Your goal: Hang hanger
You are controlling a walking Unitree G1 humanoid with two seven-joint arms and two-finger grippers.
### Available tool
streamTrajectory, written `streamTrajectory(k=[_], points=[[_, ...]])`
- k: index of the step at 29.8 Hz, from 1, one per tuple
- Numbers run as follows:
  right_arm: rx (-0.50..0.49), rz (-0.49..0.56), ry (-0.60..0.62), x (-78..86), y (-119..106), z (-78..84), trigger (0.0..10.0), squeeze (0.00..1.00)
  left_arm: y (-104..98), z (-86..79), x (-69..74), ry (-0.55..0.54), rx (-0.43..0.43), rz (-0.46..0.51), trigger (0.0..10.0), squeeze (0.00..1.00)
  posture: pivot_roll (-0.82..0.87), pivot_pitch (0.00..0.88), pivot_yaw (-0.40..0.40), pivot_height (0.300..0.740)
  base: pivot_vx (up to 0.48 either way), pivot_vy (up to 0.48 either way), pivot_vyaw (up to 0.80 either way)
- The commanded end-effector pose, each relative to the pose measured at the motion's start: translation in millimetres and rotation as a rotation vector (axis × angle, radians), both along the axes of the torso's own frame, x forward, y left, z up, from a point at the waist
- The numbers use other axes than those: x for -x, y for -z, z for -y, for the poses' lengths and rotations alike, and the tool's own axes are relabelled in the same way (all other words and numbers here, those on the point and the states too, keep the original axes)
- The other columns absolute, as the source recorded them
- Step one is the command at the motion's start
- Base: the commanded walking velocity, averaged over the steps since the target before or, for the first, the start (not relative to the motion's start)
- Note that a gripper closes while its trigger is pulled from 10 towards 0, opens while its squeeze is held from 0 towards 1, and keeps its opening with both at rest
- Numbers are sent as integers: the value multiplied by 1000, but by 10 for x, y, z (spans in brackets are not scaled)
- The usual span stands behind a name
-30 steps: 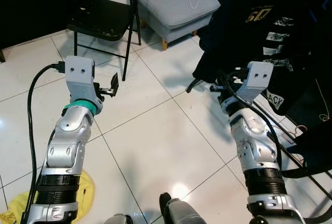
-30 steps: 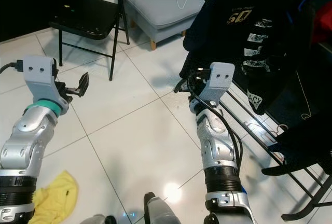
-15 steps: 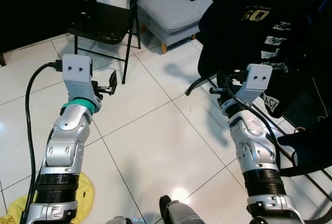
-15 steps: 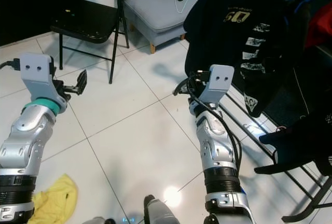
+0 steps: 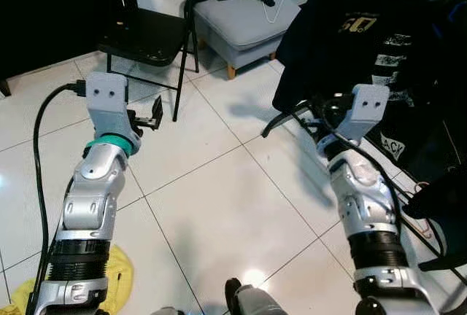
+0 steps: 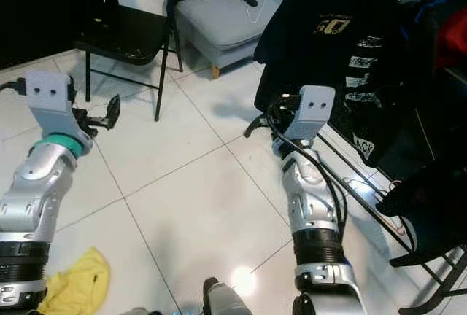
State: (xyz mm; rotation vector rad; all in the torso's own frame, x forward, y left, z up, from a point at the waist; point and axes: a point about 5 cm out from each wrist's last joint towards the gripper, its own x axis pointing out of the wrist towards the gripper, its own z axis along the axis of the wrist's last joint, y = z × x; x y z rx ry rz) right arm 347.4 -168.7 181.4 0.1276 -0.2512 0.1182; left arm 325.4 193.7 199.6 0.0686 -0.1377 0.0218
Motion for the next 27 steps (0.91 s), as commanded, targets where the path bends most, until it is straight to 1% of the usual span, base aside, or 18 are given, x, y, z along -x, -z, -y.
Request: streamTrajectory(k=[1,3,4,8,10,12,13,14,16,17,19,23,27], points=[[19,19,-1,38,-6,22,10000,0,36,-42,46,-4,-4,-12,10000,0,9,62,-13,740,0,0,0],[26,29,-10,64,-13,5,10000,0,48,-55,74,-4,-10,-13,10000,0,9,62,-13,740,0,0,0],[50,51,-45,135,-12,-77,10000,0,87,-61,135,26,-44,-11,10000,0,0,51,-7,740,0,0,0],[69,60,-60,153,-13,-115,10000,0,102,-58,143,42,-67,-13,10000,0,0,51,-7,740,0,0,0],[79,31,-59,281,146,-117,10000,0,285,-33,237,68,-104,-59,10000,0,-12,67,27,740,0,0,0],[79,31,-59,281,146,-117,10000,0,285,-33,237,68,-104,-59,10000,0,-12,67,27,740,0,0,0],[80,11,-44,345,231,-92,10000,0,338,-2,272,83,-119,-71,10000,0,-18,65,35,740,0,0,0],[76,-2,-32,385,278,-68,10000,0,349,27,275,95,-119,-76,10000,0,-23,60,39,740,0,0,0],[76,-2,-32,385,278,-68,10000,0,349,27,275,95,-119,-76,10000,0,-23,60,39,740,0,0,0],[76,-7,-23,378,287,-57,10000,0,329,37,239,101,-122,-71,10000,0,-23,60,39,740,0,0,0],[77,-5,-9,357,266,-30,10000,0,278,7,184,98,-125,-61,10000,0,-21,65,46,740,0,0,0],[83,-3,0,346,253,1,10000,0,264,-16,174,104,-135,-57,10000,0,-24,48,44,740,0,0,0],[106,7,-8,343,218,15,10000,0,284,22,147,109,-132,-52,10000,0,-59,47,40,740,0,0,0]])
